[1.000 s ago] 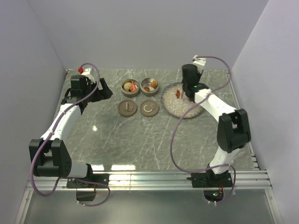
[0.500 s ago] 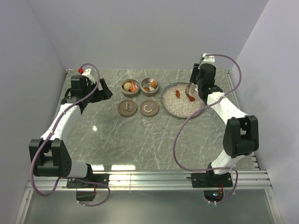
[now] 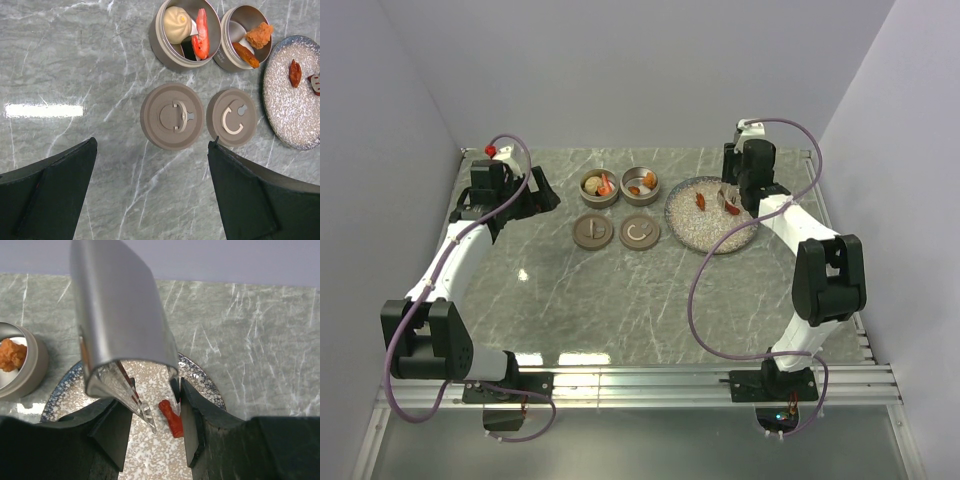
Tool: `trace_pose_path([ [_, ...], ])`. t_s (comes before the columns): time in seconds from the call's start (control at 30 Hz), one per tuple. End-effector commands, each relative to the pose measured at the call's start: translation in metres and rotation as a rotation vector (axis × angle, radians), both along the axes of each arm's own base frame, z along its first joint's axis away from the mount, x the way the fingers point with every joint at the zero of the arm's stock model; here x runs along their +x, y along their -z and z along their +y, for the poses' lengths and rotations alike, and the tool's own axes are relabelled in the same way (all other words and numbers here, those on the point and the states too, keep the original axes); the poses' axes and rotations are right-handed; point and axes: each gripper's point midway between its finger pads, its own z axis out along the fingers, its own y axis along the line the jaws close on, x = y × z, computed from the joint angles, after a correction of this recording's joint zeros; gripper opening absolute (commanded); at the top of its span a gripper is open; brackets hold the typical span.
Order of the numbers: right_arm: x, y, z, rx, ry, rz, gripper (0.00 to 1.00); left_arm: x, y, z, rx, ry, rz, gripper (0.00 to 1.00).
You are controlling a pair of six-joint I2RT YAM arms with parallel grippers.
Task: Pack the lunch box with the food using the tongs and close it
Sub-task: Pick up the food using the clamp
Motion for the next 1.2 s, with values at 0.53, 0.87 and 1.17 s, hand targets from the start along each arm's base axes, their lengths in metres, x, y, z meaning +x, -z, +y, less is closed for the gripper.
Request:
trace_pose_path([
  [0.53, 0.004, 0.022, 0.004, -0.041, -0.072, 0.019, 0.27, 0.005, -0.028, 0.001, -0.004, -0.003, -0.061, 0.99],
  [0.87, 0.02, -0.052, 0.02, 0.004, -0.064, -0.078, 0.12, 0.008, -0.027, 0.0, -0.014, -0.002, -0.074, 0.99],
  [1.17, 0.025, -0.132, 0.115, 0.069, -0.193, -0.222, 0.11, 0.015, -0.032, -0.001, -0.006, 0.015, -0.089, 0.99],
])
